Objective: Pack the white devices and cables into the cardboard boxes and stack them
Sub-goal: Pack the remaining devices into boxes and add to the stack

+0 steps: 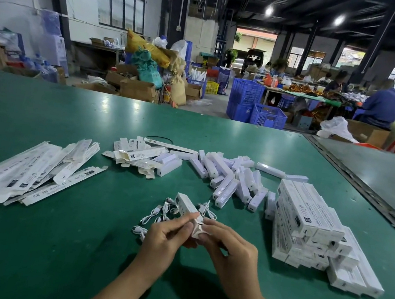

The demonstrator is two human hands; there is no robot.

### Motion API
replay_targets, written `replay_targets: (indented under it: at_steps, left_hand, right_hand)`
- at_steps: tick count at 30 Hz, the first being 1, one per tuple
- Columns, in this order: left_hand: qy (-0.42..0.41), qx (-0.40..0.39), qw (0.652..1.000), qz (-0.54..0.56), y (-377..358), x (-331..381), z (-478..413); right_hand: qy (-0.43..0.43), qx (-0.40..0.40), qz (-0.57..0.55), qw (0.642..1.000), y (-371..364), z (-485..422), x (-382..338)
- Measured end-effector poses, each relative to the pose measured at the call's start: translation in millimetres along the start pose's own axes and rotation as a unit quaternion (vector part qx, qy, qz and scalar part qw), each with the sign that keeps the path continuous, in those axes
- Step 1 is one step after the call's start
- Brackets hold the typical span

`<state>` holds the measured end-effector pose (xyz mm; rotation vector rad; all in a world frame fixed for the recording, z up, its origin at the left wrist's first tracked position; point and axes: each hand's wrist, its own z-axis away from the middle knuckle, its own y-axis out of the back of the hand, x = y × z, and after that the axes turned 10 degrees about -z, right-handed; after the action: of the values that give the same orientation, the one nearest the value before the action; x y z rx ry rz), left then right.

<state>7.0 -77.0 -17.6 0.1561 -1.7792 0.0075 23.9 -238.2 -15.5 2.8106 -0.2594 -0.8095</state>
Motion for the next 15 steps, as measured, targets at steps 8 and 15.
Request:
replay_targets:
  at_steps: [8,15]
  left_hand:
    - [-0.010,-0.018,0.999,-0.025,1.7,-3.3,-0.7]
    - [-0.024,-0.049,0.997,-0.046,3.3,-0.7,2.6]
  right_hand:
    - [-0.028,-0.012,-0.051,0.998,1.9,-2.3,1.6]
    - [-0.250,0.001,-0.187,0.950,3.3,-4.2,-7.6]
